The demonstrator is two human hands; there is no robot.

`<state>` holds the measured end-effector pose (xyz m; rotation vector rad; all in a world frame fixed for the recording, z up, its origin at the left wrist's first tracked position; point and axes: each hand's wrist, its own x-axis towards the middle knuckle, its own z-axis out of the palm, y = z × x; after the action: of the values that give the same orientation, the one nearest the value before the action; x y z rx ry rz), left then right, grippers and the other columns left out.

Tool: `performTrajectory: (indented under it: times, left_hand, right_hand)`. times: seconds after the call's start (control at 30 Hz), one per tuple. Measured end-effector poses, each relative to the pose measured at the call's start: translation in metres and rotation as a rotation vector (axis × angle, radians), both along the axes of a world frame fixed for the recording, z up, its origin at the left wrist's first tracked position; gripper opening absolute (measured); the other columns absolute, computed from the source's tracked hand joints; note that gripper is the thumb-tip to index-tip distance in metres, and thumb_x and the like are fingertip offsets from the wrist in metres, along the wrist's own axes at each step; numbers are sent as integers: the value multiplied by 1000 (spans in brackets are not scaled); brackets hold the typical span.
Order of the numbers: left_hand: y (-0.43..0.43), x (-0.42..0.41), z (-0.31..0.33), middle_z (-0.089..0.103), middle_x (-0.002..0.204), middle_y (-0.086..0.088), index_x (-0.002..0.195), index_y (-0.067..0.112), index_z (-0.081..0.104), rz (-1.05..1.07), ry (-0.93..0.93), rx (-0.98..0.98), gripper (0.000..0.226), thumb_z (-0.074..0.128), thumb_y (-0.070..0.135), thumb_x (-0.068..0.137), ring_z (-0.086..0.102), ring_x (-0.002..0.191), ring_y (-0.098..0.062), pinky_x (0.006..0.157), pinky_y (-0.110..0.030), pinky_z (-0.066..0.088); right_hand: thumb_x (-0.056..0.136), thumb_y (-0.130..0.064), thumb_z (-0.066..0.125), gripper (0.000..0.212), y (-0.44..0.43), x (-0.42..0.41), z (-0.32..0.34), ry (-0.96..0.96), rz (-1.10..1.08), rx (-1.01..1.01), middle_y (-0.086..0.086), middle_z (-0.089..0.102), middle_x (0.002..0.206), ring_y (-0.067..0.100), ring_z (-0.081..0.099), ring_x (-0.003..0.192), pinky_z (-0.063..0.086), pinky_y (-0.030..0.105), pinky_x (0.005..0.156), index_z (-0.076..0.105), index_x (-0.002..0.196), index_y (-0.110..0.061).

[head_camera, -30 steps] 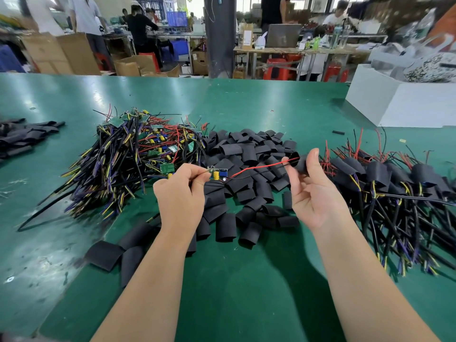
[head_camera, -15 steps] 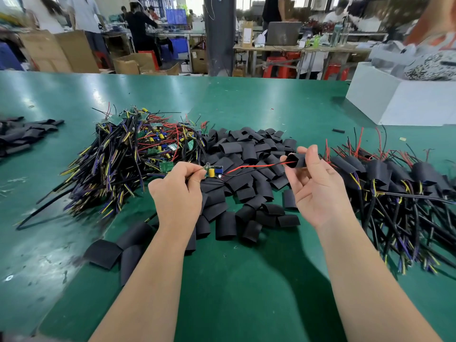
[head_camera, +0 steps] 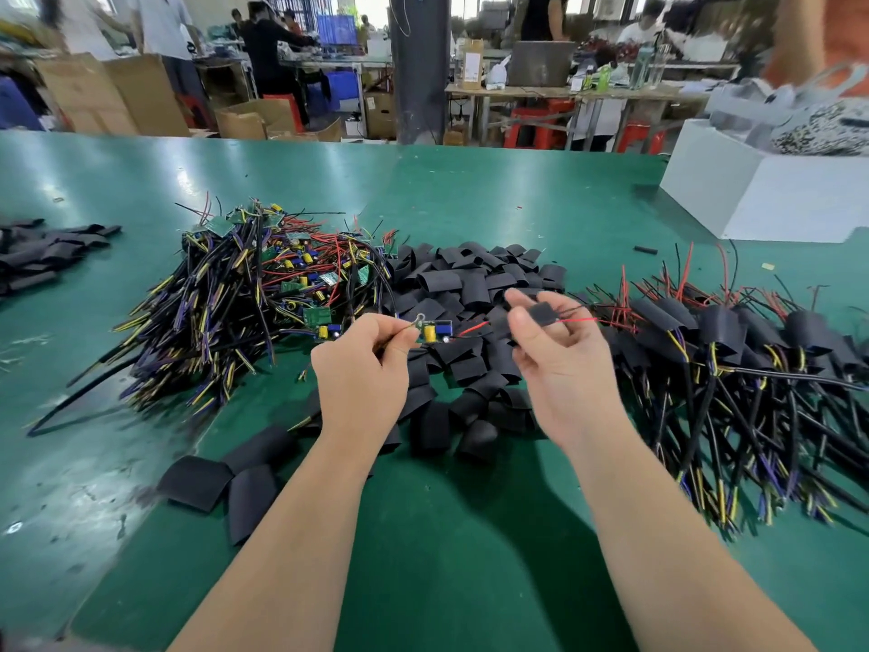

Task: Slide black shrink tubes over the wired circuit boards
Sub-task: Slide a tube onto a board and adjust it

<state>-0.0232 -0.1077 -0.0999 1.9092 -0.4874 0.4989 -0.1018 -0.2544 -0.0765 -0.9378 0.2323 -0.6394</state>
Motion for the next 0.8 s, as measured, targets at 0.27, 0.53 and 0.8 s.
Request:
performTrajectory:
  times: [0.27, 0.53, 0.8]
  left_hand:
    - [-5, 1, -2, 62, 65, 20, 81, 23, 67, -66, 75, -30, 10, 66, 16, 89, 59, 64, 4, 58, -8, 42]
    - [0, 6, 0, 65, 56, 19, 73, 30, 65, -175, 203, -66, 22, 65, 16, 89, 57, 53, 1, 51, -11, 43]
    - [1, 7, 0, 66, 56, 17, 73, 32, 65, -224, 253, -94, 24, 63, 16, 90, 49, 49, 2, 50, -11, 39]
  right_hand:
    - [77, 13, 64, 35, 15, -1, -4, -10, 156, -106, 12, 70, 104, 17, 60, 68, 51, 23, 63, 53, 96, -15]
    - [74, 13, 64, 37, 7, -5, -3, -74, 247, -240, 10, 72, 108, 16, 67, 73, 53, 22, 70, 50, 98, -13]
    - [76, 14, 68, 34, 3, -6, -4, -15, 177, -400, 7, 74, 101, 20, 70, 64, 52, 21, 60, 51, 88, -13]
